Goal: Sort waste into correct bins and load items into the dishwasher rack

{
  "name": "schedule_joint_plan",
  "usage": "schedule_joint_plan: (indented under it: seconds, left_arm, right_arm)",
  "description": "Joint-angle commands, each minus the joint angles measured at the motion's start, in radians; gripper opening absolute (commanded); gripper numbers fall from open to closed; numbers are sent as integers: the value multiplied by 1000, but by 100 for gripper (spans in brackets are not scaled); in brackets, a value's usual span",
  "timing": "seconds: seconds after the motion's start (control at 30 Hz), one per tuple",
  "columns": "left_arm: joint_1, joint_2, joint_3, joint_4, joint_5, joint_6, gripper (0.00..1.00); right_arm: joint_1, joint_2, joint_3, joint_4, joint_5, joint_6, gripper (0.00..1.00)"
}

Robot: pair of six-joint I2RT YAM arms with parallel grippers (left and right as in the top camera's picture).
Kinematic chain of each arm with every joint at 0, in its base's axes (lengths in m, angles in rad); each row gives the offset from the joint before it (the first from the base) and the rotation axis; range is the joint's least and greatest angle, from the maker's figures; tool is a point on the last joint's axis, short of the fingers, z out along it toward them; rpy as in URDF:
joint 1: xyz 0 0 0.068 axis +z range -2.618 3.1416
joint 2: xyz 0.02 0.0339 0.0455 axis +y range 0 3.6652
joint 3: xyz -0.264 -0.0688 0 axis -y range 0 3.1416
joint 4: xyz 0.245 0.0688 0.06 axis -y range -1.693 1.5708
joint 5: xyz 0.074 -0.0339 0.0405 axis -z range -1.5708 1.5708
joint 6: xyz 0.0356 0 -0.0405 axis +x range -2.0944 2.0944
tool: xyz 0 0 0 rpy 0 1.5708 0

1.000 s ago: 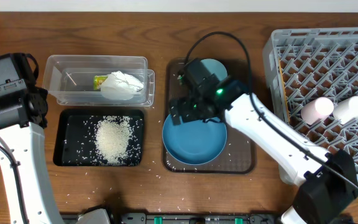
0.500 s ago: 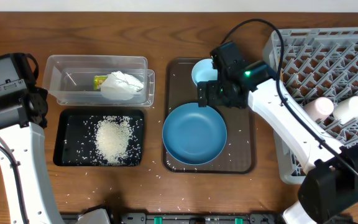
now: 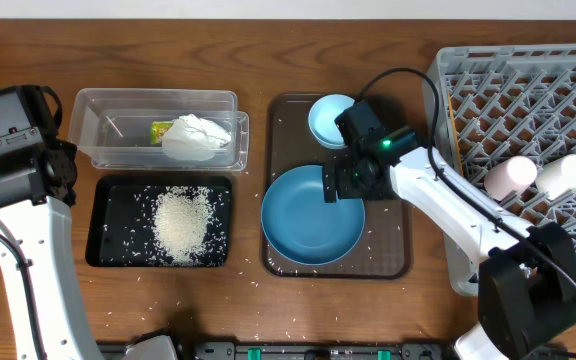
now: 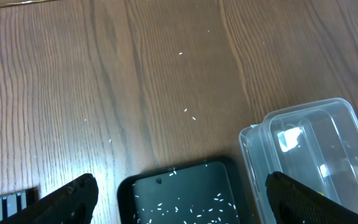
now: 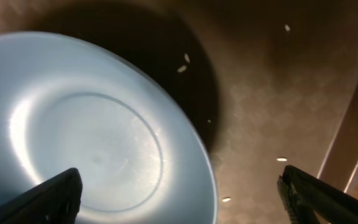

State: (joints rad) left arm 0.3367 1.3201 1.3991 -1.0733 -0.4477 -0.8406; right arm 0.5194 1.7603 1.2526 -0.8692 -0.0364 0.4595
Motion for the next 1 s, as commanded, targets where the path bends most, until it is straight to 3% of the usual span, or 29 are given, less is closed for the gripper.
schedule_joint_plan:
  seconds: [0.0,0.17,0.57,0.77,0.97]
  left_arm:
    - [3,2,3,-3,-9,-2,89]
    - [3,2,3,-3,-9,-2,89]
    - [3,2,3,-3,-9,-2,89]
    - [3,2,3,-3,-9,-2,89]
    - [3,2,3,-3,-9,-2,89]
  right_arm:
    - [3,-4,-12,6,0,-11,90]
    - [21,-4,-46,20,-22,-10,73]
    - [26,-4,-135,104,-16,42,73]
    - [26,-4,-137,103,11,41,63]
    - [26,-4,-143,106,33,42,59]
